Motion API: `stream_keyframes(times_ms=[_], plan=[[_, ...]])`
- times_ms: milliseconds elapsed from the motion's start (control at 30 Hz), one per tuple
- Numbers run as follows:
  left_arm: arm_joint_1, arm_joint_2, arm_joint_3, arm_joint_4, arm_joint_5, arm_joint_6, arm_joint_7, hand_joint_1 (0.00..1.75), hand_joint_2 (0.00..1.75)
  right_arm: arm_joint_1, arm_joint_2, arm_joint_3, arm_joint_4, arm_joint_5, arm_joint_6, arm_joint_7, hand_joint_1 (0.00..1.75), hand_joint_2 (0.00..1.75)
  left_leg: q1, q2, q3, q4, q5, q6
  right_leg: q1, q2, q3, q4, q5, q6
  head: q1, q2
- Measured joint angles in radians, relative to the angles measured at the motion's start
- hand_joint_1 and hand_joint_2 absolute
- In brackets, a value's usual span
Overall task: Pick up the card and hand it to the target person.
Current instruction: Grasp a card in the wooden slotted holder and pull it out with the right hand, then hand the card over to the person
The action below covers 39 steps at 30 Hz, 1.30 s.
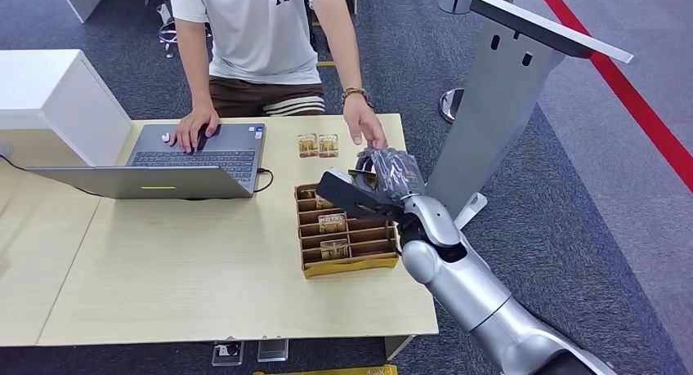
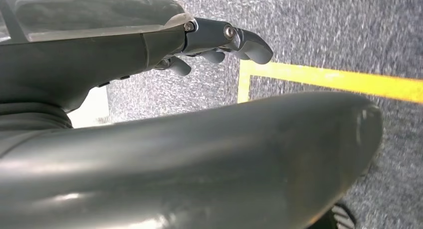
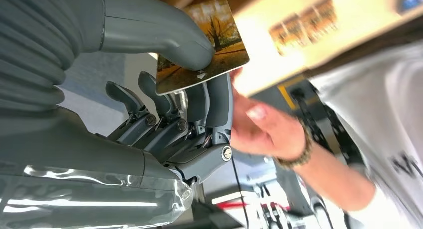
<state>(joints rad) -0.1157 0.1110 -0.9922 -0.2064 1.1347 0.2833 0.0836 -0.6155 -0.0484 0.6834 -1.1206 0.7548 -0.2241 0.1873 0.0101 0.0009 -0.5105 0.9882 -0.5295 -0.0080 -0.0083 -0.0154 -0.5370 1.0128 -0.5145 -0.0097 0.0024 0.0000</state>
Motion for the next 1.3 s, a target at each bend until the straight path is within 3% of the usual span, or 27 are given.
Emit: stream_keyframes(times_ms=[200,467,633,1200,1300], plan=[[0.000,0.006,0.002,0.000,0.006,0.018,0.003,0.00,0.00,0.005,-0.002,0.000,-0.146,0.044,-0.051,0.008,1.61,1.75,0.000,0.000,0.000,0.000,0.000,0.000,0.000,0.000,0.000,0.000,0.000,0.000,0.000,0.000],[-0.002,0.024,0.001,0.000,-0.020,0.002,-0.005,0.00,0.00,0.015,0.017,0.000,-0.272,0.157,-0.296,-0.095,1.61,1.75,0.000,0.000,0.000,0.000,0.000,0.000,0.000,0.000,0.000,0.000,0.000,0.000,0.000,0.000],[-0.005,0.036,0.001,0.000,-0.027,-0.002,-0.012,0.00,0.00,0.020,0.040,0.000,-0.270,0.147,-0.382,-0.155,1.61,1.75,0.000,0.000,0.000,0.000,0.000,0.000,0.000,0.000,0.000,0.000,0.000,0.000,0.000,0.000],[-0.006,0.043,0.000,0.000,-0.034,-0.008,-0.012,0.00,0.00,0.038,0.079,0.000,-0.240,0.124,-0.393,-0.171,1.61,1.75,0.000,0.000,0.000,0.000,0.000,0.000,0.000,0.000,0.000,0.000,0.000,0.000,0.000,0.000],[-0.006,0.043,0.000,0.000,-0.034,-0.008,-0.011,0.00,0.00,0.038,0.082,0.001,-0.236,0.117,-0.389,-0.171,1.50,1.75,0.000,0.000,0.000,0.000,0.000,0.000,0.000,0.000,0.000,0.000,0.000,0.000,0.000,0.000]])
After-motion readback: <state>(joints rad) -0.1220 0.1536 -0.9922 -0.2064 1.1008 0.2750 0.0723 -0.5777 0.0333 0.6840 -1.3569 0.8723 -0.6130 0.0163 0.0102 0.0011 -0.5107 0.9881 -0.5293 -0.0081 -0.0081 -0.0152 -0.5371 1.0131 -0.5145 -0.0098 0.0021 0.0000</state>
